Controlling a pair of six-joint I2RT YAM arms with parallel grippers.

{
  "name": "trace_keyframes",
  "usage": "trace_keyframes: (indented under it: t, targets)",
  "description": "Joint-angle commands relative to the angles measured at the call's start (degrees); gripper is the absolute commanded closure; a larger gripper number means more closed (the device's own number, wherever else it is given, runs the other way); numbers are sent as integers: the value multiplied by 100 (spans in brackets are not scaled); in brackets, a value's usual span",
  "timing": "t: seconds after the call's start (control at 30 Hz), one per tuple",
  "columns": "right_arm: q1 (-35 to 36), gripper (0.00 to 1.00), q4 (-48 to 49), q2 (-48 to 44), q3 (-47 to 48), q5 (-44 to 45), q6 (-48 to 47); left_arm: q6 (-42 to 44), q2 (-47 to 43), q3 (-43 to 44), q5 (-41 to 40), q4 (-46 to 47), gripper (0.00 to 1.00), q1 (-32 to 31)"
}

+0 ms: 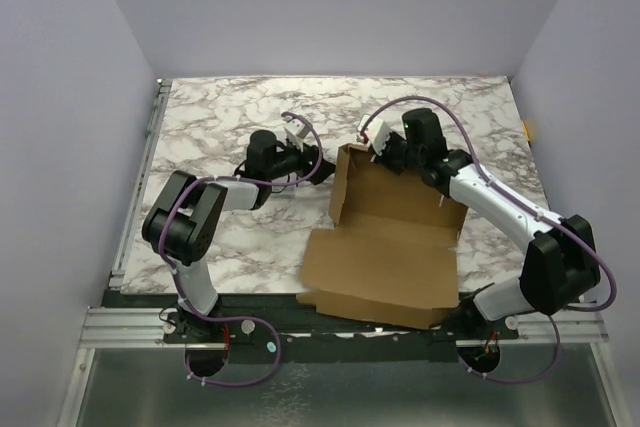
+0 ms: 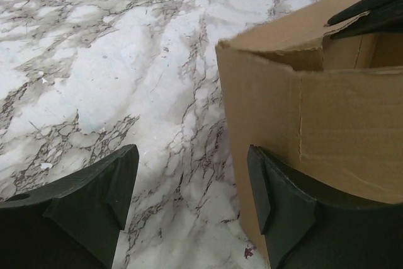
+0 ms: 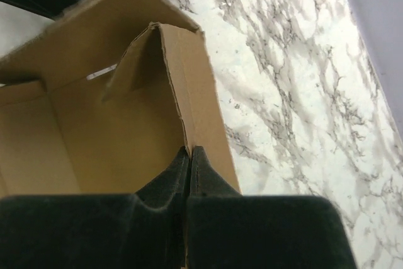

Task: Fold the paper box
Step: Fold the paper box at the center of the board.

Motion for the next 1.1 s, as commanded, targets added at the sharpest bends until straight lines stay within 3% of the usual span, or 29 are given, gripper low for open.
trace_keyframes:
  t: [0.0, 0.47, 1.07]
  targets:
    - [119, 99, -845, 147, -258, -235, 585, 76, -48, -168, 266, 285, 23, -84]
    - [127, 99, 153, -109, -396, 519, 409, -70, -354, -558, 98, 372, 19, -260]
    - [123, 99, 994, 295, 303, 1066, -483, -419, 475, 803, 168, 352, 16, -216]
